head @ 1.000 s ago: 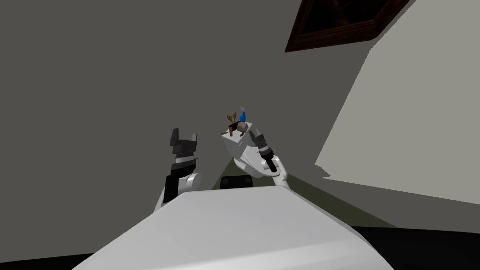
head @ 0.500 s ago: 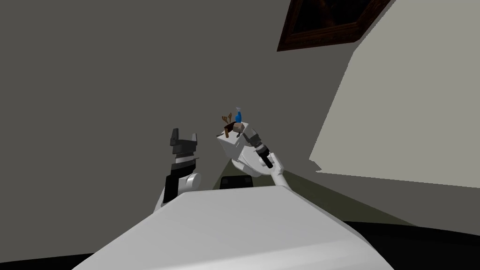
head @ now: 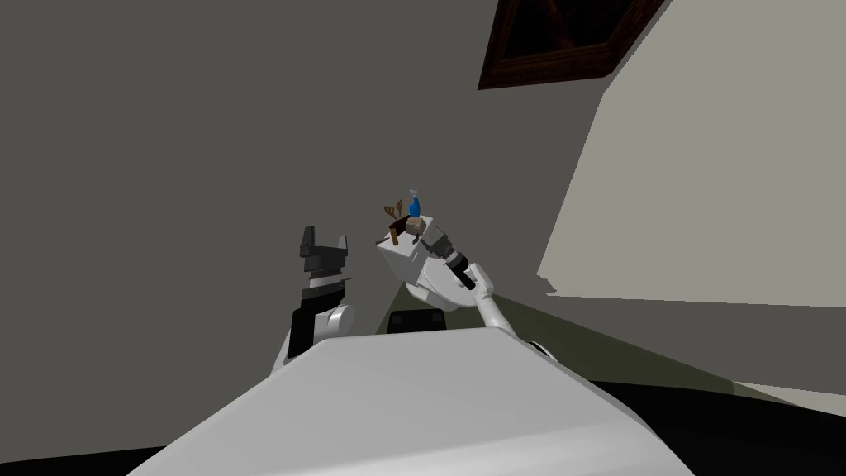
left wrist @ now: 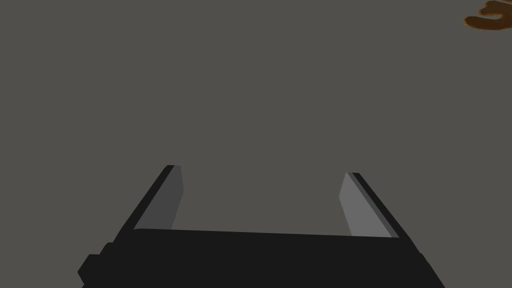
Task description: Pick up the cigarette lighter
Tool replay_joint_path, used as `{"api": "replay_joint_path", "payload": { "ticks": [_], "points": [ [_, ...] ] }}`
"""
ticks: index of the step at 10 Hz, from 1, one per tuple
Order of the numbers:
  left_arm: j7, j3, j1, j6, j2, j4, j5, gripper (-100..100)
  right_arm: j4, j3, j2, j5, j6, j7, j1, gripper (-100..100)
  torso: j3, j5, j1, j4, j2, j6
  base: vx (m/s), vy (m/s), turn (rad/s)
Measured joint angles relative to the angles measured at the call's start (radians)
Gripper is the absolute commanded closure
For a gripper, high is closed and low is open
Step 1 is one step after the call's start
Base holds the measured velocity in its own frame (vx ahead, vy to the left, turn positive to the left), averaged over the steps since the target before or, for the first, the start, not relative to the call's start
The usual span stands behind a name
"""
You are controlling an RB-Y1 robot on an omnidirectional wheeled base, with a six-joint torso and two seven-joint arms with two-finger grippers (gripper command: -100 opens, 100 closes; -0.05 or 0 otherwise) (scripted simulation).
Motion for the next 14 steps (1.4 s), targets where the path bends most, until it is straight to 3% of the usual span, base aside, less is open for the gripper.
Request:
{"api": "replay_joint_path", "payload": {
  "ticks": [9,14],
  "points": [
    [0.000,0.000,0.000,0.000,0.000,0.000,0.000,0,0.220,0.102,-0.058,0.208,-0.116,0.182,-0.226,-100,0.000,0.000,0.001,0.000,0.001,0.000,0.026,0.027,-0.097],
    [0.000,0.000,0.000,0.000,0.000,0.000,0.000,0,0.355,0.177,-0.107,0.319,-0.195,0.286,-0.379,-100,0.001,0.000,0.002,0.000,0.001,0.000,0.014,0.043,-0.087]
  ]
}}
